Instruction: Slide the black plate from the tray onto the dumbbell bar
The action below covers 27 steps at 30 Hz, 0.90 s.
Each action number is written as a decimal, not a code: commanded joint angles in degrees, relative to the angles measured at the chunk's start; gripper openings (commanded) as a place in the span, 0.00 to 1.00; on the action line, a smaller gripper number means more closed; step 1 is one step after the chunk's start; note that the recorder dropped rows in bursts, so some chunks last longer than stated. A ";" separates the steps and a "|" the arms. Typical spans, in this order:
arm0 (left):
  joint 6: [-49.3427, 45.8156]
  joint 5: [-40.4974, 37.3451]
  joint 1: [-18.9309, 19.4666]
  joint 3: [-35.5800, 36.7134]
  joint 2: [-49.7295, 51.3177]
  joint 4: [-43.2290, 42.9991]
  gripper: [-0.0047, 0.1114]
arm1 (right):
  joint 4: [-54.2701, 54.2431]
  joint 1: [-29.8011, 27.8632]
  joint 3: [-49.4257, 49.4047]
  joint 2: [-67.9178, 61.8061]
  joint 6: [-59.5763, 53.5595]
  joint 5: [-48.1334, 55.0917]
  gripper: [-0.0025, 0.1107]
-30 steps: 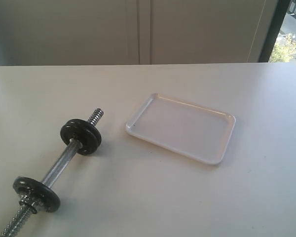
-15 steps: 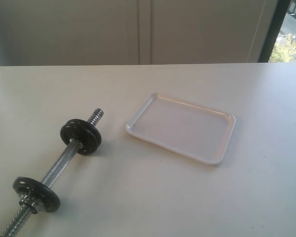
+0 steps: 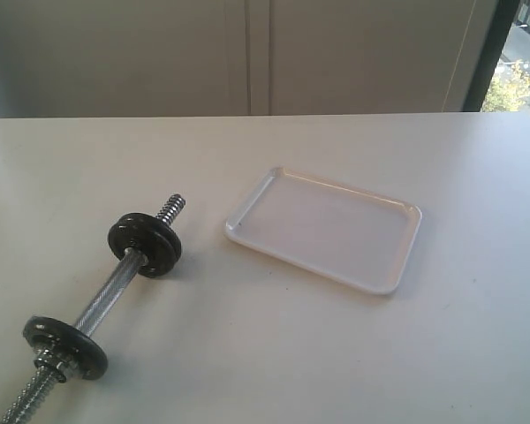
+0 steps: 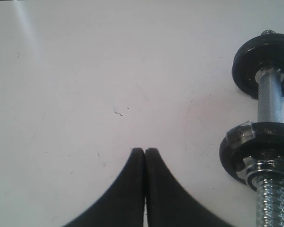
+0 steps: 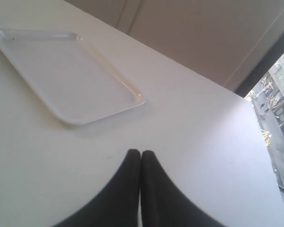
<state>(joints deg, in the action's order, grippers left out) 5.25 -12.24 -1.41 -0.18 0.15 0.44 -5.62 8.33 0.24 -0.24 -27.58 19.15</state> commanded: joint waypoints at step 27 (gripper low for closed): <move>-0.05 0.13 -0.33 0.18 -0.15 0.08 0.04 | 1.39 -5.32 -0.24 0.24 -0.43 -0.39 0.02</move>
<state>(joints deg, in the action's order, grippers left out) 5.25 -12.24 -1.41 -0.18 0.15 0.44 -3.99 3.48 0.24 -0.24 -27.58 19.15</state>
